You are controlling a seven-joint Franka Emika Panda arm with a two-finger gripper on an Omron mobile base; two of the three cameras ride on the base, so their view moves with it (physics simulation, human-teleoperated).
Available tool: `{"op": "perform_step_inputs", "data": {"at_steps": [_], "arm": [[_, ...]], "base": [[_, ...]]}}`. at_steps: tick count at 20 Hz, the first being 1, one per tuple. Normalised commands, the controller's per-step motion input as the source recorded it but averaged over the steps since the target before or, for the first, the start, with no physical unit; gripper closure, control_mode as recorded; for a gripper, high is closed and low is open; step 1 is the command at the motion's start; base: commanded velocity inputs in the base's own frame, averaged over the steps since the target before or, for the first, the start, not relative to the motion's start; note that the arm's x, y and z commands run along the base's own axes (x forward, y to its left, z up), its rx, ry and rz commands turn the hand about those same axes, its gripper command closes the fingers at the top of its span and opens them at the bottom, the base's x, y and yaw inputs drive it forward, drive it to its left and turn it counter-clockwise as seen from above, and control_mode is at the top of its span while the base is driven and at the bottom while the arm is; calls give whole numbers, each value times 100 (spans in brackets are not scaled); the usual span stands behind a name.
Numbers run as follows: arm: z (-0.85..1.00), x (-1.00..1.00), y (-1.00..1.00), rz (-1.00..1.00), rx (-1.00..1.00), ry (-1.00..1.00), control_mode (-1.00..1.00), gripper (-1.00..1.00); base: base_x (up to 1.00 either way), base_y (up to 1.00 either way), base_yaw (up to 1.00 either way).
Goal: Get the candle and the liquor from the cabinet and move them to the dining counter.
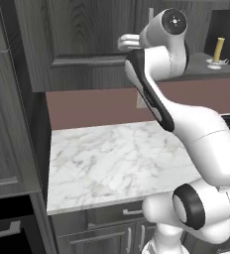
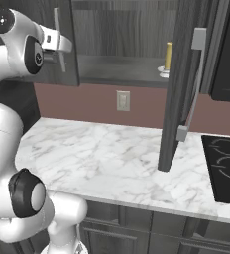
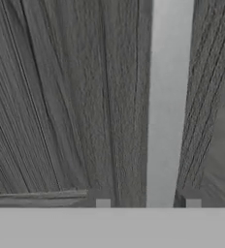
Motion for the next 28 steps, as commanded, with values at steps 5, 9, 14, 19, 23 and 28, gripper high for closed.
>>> {"op": "perform_step_inputs", "data": {"at_steps": [5,9,14,19,23,28], "arm": [[2,-42,42,16,9,-12,-100,100],[12,-44,44,14,8,-1,-100,100],[17,-47,42,9,7,3,-100,100],[17,-52,44,8,4,11,-100,100],[10,-57,48,8,1,9,-100,100],[6,-59,50,7,0,6,-100,100]], "base": [[0,0,0],[0,0,0],[0,0,0],[0,0,0],[0,0,0],[0,0,0]]}}
